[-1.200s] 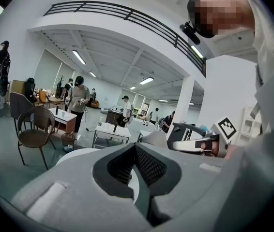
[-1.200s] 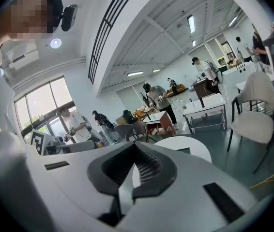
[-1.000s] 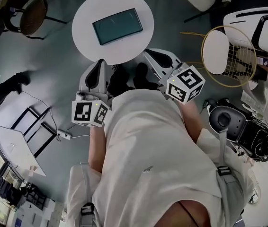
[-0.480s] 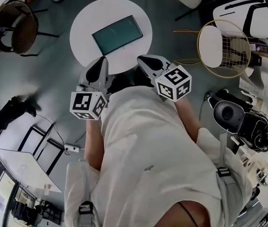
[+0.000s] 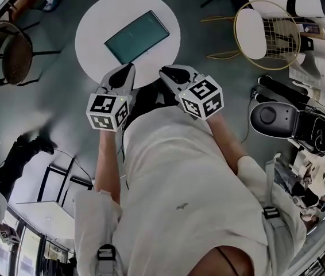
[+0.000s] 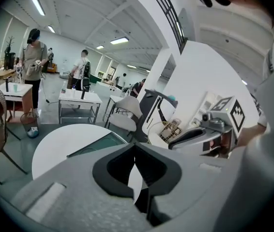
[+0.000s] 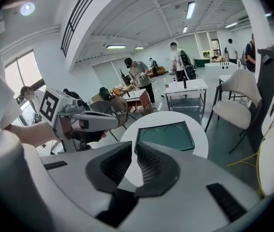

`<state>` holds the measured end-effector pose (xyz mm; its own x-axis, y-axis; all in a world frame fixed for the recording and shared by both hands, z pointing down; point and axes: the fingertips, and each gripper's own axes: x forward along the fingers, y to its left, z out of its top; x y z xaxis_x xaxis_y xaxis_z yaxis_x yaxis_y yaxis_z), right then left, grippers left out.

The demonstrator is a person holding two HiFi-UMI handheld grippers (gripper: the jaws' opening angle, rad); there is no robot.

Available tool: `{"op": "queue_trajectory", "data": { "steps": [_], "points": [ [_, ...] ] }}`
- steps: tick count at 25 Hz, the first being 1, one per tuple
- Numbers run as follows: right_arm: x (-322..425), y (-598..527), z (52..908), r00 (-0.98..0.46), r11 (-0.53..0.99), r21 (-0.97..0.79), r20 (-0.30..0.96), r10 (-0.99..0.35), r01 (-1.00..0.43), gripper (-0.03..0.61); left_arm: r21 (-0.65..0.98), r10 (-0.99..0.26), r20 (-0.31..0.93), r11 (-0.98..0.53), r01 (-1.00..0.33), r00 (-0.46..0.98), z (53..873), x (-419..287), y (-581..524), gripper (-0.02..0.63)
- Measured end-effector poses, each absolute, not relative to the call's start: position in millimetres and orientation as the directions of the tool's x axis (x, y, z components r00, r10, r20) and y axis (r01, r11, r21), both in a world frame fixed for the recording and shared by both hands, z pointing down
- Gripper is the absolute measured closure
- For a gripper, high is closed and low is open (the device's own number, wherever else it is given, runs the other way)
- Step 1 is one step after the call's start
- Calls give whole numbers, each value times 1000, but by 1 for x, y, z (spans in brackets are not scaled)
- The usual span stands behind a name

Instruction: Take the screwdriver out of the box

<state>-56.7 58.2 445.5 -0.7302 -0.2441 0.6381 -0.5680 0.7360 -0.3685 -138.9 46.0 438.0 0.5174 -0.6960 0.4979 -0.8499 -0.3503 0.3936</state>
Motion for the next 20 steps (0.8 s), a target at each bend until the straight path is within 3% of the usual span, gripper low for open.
{"op": "queue_trajectory", "data": {
  "steps": [20],
  "points": [
    [-70,28,561,-611,687,-313,754,-240,-656,503,264,-516,704,-448,-854,488,551,-149,-9,603]
  ]
}}
